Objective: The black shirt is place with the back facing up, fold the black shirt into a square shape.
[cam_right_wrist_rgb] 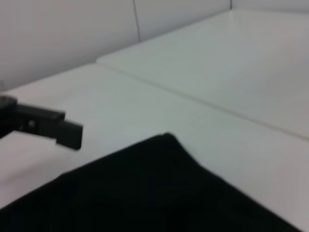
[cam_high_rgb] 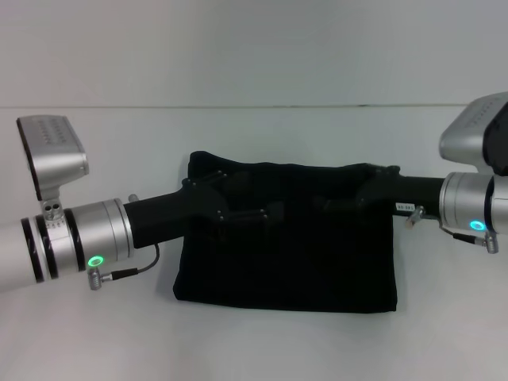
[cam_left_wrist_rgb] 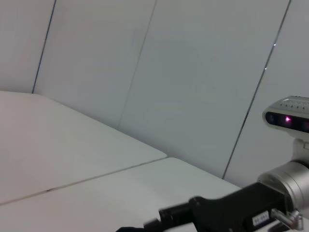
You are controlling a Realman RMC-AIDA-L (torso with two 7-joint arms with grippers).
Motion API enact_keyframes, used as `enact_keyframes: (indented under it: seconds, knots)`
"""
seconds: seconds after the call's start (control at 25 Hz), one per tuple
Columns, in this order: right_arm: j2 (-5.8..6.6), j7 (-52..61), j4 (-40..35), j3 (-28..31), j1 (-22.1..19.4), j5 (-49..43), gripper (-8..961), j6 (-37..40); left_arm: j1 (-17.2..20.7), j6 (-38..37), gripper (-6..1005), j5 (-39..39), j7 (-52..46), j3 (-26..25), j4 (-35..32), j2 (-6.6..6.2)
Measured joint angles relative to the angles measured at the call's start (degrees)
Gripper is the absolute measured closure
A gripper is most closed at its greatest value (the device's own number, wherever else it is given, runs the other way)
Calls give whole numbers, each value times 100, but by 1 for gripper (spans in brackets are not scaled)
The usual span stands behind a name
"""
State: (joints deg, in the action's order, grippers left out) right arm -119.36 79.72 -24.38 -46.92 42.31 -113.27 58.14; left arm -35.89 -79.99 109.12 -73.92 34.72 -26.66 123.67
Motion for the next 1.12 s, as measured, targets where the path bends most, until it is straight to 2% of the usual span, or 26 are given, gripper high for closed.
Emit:
enact_keyframes:
  seconds: [0.52,1.12]
  knots:
    - [-40,91,79,-146,-72,-114,8,-269,-6,181,106,-14,0,0,-12,-1]
    - [22,52,9,-65,-293,-89,10,-328,-6,269,114,-14,2,0,-27,-1]
